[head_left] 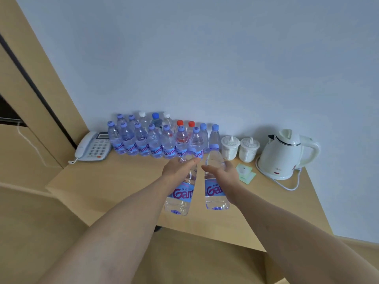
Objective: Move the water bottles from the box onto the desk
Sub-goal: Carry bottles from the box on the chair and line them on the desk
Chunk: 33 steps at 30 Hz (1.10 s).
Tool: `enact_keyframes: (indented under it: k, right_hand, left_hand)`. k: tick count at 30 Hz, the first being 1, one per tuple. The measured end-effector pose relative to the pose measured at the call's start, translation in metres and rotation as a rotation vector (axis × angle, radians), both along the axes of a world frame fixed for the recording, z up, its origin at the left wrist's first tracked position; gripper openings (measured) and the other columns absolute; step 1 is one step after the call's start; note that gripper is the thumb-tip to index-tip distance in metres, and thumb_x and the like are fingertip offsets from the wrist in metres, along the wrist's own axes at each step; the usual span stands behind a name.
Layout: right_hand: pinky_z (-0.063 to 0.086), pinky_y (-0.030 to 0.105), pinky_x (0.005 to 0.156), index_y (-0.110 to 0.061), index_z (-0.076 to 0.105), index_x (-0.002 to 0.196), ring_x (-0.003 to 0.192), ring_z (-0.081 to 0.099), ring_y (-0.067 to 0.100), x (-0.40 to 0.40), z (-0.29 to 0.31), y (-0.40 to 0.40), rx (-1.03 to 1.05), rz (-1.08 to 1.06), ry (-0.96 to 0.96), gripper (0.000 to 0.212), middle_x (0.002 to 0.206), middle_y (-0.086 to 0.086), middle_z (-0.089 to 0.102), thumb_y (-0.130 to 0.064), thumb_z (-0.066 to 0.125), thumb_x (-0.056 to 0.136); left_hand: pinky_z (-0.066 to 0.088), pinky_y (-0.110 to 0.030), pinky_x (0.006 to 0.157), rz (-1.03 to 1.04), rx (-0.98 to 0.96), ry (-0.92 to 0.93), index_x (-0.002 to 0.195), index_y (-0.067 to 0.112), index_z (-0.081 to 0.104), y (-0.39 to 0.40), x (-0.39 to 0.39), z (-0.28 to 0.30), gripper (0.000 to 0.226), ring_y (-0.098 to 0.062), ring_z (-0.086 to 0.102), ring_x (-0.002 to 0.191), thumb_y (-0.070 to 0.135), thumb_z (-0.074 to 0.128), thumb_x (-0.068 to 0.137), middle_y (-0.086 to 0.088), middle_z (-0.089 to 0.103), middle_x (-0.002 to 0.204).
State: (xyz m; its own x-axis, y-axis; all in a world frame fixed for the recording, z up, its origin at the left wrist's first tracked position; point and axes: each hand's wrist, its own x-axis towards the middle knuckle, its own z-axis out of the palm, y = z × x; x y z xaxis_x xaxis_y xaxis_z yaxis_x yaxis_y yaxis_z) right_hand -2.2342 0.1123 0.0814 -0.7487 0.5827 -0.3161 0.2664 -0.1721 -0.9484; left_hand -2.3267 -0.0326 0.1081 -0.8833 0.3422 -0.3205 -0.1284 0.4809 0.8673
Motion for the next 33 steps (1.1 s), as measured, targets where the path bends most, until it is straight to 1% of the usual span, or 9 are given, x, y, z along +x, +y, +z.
enact_keyframes:
  k: [4, 7, 11, 16, 17, 20, 24, 29, 33]
  right_hand:
    - [0.055, 0.026, 0.050, -0.030, 0.055, 0.104, 0.068, 0.077, 0.013, -0.036, -0.019, 0.024, 0.004, -0.033, -0.023, 0.051, 0.094, 0.000, 0.075, -0.034, 0.092, 0.069]
    - [0.052, 0.025, 0.058, -0.027, 0.059, 0.105, 0.074, 0.076, 0.013, -0.066, -0.027, 0.041, 0.048, -0.057, -0.054, 0.049, 0.093, -0.002, 0.076, -0.024, 0.093, 0.069]
    - [0.050, 0.026, 0.068, -0.021, 0.057, 0.112, 0.085, 0.070, 0.013, -0.105, -0.030, 0.059, 0.138, -0.055, -0.109, 0.056, 0.098, -0.001, 0.073, -0.018, 0.093, 0.069]
    - [0.057, 0.042, 0.090, -0.025, 0.061, 0.123, 0.101, 0.068, 0.023, -0.141, -0.037, 0.074, 0.351, -0.040, -0.244, 0.068, 0.109, 0.000, 0.072, -0.021, 0.094, 0.063]
    - [0.057, 0.045, 0.091, -0.027, 0.062, 0.121, 0.100, 0.068, 0.022, -0.147, -0.039, 0.076, 0.398, -0.027, -0.273, 0.067, 0.108, -0.001, 0.072, -0.022, 0.094, 0.063]
    - [0.057, 0.045, 0.090, -0.024, 0.062, 0.125, 0.102, 0.066, 0.024, -0.163, -0.044, 0.080, 0.465, -0.038, -0.327, 0.068, 0.112, 0.001, 0.071, -0.026, 0.094, 0.065]
    - [0.055, 0.044, 0.094, -0.023, 0.057, 0.136, 0.111, 0.064, 0.025, -0.178, -0.046, 0.082, 0.418, -0.117, -0.362, 0.079, 0.122, -0.001, 0.068, -0.026, 0.094, 0.067]
    - [0.056, 0.046, 0.094, -0.021, 0.060, 0.130, 0.106, 0.067, 0.025, -0.189, -0.049, 0.078, 0.388, -0.186, -0.330, 0.068, 0.117, -0.001, 0.070, -0.017, 0.091, 0.069]
    - [0.056, 0.048, 0.093, -0.020, 0.062, 0.118, 0.102, 0.067, 0.025, -0.195, -0.052, 0.075, 0.406, -0.222, -0.336, 0.057, 0.109, -0.001, 0.071, -0.014, 0.090, 0.068]
  left_hand:
    - [0.059, -0.030, 0.071, -0.078, -0.001, -0.034, 0.097, 0.028, 0.073, 0.027, -0.048, -0.024, 0.046, -0.014, 0.076, 0.069, 0.064, 0.078, 0.069, 0.007, 0.079, 0.079]
    - [0.061, -0.035, 0.075, -0.186, -0.027, -0.095, 0.103, 0.027, 0.068, 0.046, -0.089, -0.039, 0.045, -0.019, 0.077, 0.080, 0.056, 0.082, 0.073, 0.000, 0.077, 0.097]
    - [0.061, -0.040, 0.086, -0.402, -0.059, -0.146, 0.109, 0.021, 0.072, 0.066, -0.140, -0.046, 0.050, -0.020, 0.078, 0.083, 0.050, 0.084, 0.071, -0.004, 0.079, 0.101]
    - [0.052, -0.015, 0.050, -0.540, -0.114, -0.187, 0.099, 0.023, 0.075, 0.079, -0.189, -0.055, 0.040, -0.001, 0.073, 0.069, 0.045, 0.090, 0.069, 0.009, 0.078, 0.085]
    - [0.052, -0.016, 0.051, -0.566, -0.127, -0.203, 0.098, 0.023, 0.075, 0.080, -0.196, -0.057, 0.039, -0.001, 0.073, 0.068, 0.043, 0.090, 0.069, 0.010, 0.078, 0.081]
    - [0.055, -0.029, 0.074, -0.634, -0.178, -0.229, 0.097, 0.023, 0.074, 0.081, -0.211, -0.062, 0.039, 0.000, 0.073, 0.070, 0.040, 0.091, 0.066, 0.012, 0.078, 0.081]
    - [0.053, -0.027, 0.071, -0.668, -0.207, -0.268, 0.103, 0.021, 0.072, 0.082, -0.224, -0.069, 0.037, 0.000, 0.073, 0.071, 0.031, 0.092, 0.073, 0.013, 0.078, 0.080]
    - [0.054, -0.033, 0.086, -0.659, -0.170, -0.323, 0.111, 0.017, 0.073, 0.085, -0.230, -0.076, 0.043, -0.010, 0.075, 0.087, 0.025, 0.092, 0.073, 0.002, 0.080, 0.098]
    - [0.051, -0.026, 0.068, -0.674, -0.156, -0.346, 0.107, 0.021, 0.073, 0.086, -0.231, -0.080, 0.039, -0.006, 0.075, 0.082, 0.024, 0.092, 0.073, 0.006, 0.080, 0.091]
